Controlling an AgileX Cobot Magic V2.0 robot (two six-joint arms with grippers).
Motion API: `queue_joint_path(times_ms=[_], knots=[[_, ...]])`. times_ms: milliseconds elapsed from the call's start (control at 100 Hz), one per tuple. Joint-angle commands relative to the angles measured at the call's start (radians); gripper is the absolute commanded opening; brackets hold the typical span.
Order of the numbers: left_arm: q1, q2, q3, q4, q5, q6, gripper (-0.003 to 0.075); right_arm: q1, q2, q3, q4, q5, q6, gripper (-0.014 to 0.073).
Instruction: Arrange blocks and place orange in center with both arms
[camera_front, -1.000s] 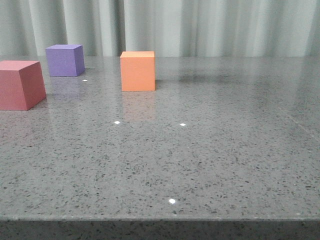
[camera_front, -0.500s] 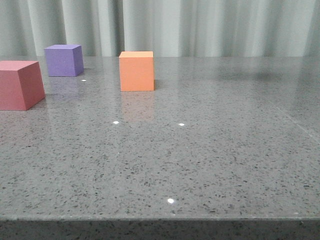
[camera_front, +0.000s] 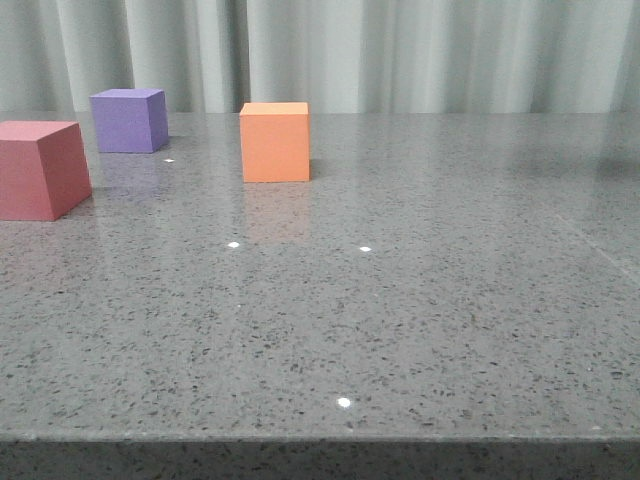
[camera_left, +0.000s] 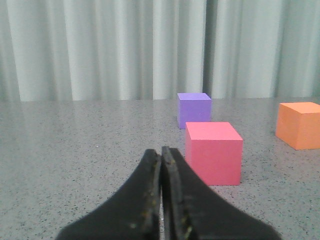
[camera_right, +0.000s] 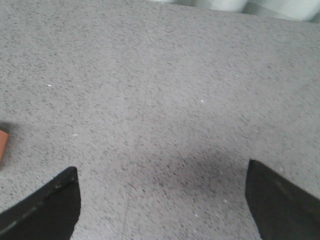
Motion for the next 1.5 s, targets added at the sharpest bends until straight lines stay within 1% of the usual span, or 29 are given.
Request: queue_joint_path(times_ms=[0,280,480,660,830,920,1050,1180,1250,1320,1390,1440,1460,1490], knots=[[0.002,-0.03,0.045,-0.001,-0.08,-0.001,-0.002,-0.034,-0.136,0.119,-0.011,-0.125,-0.01,0.0653],[0.002,-0.03,0.045,-0.001,-0.08,-0.001,-0.002,-0.126,-0.491,0.633,-0.011,-0.383,-0.01,0.0653],[0.002,-0.03,0.045,-0.001,-0.08,-0.001,-0.002,-0.127,-0.746,0.934,-0.011,-0.55,-0.01,0.0653],[0.002,-0.03,0.045,-0.001,-0.08,-0.001,-0.002,-0.127,-0.983,1.162,-0.011,-0.629,-0.01,0.0653],[0.002,-0.03,0.045,-0.001,-0.08,-0.001,-0.002,-0.127,-1.156,1.291,-0.011,-0.647,-0.01,0.0653],[0.002,-0.03,0.045,-0.001,-0.08,-0.001,-0.002,-0.127,-1.236,1.351,-0.011,-0.687,-0.01,0.0653],[0.002,-0.03,0.045,-0.001,-0.08,-0.001,-0.002,-0.127,-1.299,1.408,-0.011,-0.758,-0.01,0.0653],[0.002,-0.03,0.045,-0.001,-0.08,-0.001,-0.002,-0.127,-1.31,1.436,-0.011,-0.82,-0.01,0.064],[0.002,-0.03,0.045,-0.001,-0.08,-0.001,-0.002,-0.127,-1.31,1.444,-0.011,-0.83,-0.01,0.0594],[0.002,-0.03,0.045,-0.001,-0.08,-0.001,-0.002,-0.127,-1.31,1.445,-0.019,-0.836,-0.01,0.0506],[0.002,-0.03,0.045,-0.001,-0.08,-0.001,-0.002,-0.127,-1.31,1.445,-0.033,-0.847,-0.01,0.0378],[0.002,-0.03,0.045,-0.001,-0.08,-0.001,-0.002,-0.127,-1.31,1.445,-0.043,-0.85,-0.01,0.0256],[0.002,-0.03,0.045,-0.001,-0.08,-0.001,-0.002,-0.127,-1.31,1.445,-0.045,-0.85,-0.01,0.0225],[0.002,-0.03,0.045,-0.001,-0.08,-0.001,-0.002,-0.127,-1.31,1.445,-0.045,-0.849,-0.01,0.0146]])
